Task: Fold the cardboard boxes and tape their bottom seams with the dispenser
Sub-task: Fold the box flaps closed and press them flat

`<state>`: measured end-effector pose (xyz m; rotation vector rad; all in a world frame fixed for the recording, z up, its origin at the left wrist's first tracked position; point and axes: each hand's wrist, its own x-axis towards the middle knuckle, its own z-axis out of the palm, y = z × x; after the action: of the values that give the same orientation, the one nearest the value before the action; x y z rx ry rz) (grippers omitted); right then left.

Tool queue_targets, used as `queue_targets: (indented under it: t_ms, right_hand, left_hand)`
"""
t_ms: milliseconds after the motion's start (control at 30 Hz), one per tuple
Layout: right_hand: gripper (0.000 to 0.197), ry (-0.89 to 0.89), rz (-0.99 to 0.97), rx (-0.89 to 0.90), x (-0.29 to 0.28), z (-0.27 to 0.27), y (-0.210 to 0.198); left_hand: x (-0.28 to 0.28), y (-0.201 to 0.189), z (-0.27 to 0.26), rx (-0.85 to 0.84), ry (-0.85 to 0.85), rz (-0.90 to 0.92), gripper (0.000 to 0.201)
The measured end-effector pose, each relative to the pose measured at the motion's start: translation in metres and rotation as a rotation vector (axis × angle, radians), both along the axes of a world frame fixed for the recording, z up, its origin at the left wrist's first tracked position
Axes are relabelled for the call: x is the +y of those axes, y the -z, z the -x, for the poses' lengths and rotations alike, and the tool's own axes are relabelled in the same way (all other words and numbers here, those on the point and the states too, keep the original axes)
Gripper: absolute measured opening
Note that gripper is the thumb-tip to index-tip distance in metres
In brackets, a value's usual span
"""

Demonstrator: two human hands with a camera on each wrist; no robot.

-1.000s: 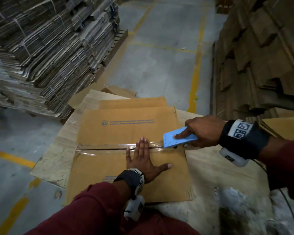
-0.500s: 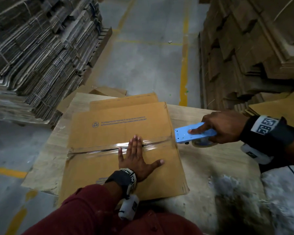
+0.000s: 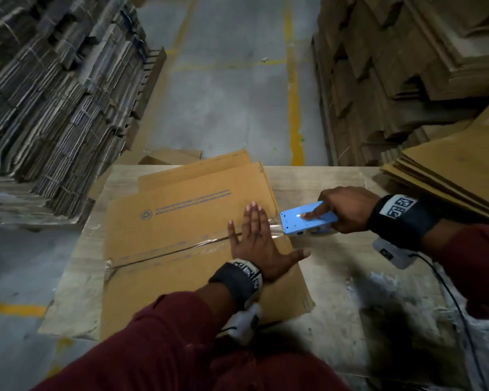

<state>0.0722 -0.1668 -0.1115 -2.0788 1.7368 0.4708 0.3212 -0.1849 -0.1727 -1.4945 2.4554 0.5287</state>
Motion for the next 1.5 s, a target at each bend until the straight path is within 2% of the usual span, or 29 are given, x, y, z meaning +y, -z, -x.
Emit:
queue_targets:
  t_ms: [67,200,300,433,633,700,800,867,1000,1067,1200,1367,1500]
  right_hand:
    - [0.054,-0.013,0.02,-0.003,-0.004,0.0,-0.001]
    - [0.055,0.006,0.031,-0.092,-0.001,0.007,0.004]
    - [0.063,0.001,0.022,-0.123,0.007,0.02,0.002]
    - [0.058,-0.051,0.036,-0.063,0.007,0.031,-0.016]
    - [0.063,-0.082,0.024,-0.076,0.015,0.041,-0.026]
    - [0.058,-0.07,0.033,-0.064,0.025,0.054,-0.037]
    - [0.08,0.002,0.021,-0.038,0.046,0.083,-0.062]
    - [0.082,0.029,0.018,-0.016,0.058,0.093,-0.069]
    - [0.049,0.009,0.04,0.022,0.054,0.083,-0.035]
    - [0.048,0.046,0.021,0.022,0.048,0.076,-0.01]
    - [0.05,0.103,-0.05,-0.049,0.036,0.065,0.03]
    - [0.051,0.163,-0.127,-0.055,0.005,0.047,0.038]
    - [0.046,0.157,-0.197,0.048,-0.014,0.047,0.057]
  left_hand:
    - [-0.001,0.007,0.022,-0.001,0.031,-0.014,0.146]
    - [0.003,0.021,0.031,0.024,0.01,0.028,0.121]
    - [0.005,0.025,0.031,0.002,-0.016,0.046,0.111]
    - [0.005,0.031,0.032,-0.018,-0.021,0.038,0.109]
    - [0.001,0.029,0.031,-0.018,-0.014,-0.01,0.11]
    - [0.002,0.028,0.029,-0.029,-0.009,-0.014,0.11]
    - [0.0,0.026,0.03,-0.044,0.001,-0.022,0.109]
    - [-0.001,0.025,0.031,-0.069,0.024,-0.015,0.109]
    - [-0.002,0.021,0.032,-0.11,0.052,0.029,0.117]
    - [-0.005,0.013,0.029,-0.132,0.121,0.073,0.117]
    - [-0.019,-0.007,0.029,-0.237,0.382,0.17,0.096]
    - [-0.035,-0.016,0.036,-0.351,0.608,0.241,0.105]
    - [-0.04,-0.018,0.038,-0.368,0.673,0.224,0.104]
